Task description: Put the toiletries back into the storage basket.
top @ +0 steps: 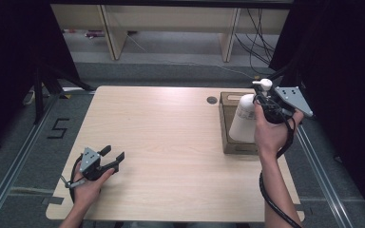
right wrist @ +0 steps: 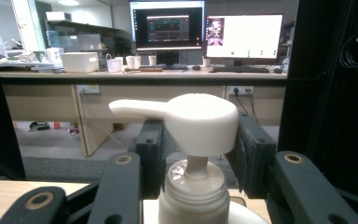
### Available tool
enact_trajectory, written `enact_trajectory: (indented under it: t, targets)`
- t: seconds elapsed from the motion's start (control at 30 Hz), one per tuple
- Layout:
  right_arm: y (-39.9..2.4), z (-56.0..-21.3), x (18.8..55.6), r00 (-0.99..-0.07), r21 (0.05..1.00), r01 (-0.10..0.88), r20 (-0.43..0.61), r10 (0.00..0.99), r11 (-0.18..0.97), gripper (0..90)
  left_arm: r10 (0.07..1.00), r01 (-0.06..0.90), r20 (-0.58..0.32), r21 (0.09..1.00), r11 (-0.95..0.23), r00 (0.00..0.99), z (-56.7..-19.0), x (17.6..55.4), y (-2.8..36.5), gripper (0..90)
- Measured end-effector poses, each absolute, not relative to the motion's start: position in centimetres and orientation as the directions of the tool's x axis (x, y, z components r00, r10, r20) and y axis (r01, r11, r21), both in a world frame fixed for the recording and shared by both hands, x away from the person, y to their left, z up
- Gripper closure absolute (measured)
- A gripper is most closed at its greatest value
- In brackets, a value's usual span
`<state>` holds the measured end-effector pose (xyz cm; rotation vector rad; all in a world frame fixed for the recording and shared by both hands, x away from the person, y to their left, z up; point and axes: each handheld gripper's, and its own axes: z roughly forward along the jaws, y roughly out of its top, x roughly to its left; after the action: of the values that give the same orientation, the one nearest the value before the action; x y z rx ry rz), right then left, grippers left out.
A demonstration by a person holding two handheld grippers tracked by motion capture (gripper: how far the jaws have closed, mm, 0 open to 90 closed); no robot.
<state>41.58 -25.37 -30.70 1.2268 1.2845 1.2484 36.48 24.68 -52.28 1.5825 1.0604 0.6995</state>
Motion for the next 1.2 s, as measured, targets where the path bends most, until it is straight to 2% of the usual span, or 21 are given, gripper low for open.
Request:
enact_trajectory:
  t: [1.2]
  targets:
    - [-25.3,-33.4,41.5,-0.07,0.995,0.096,0.018,0.997,-0.011,60.2,0.896,0.277,-0.077,0.959,-0.053,0.437,-52.3,36.5,24.6,34.3]
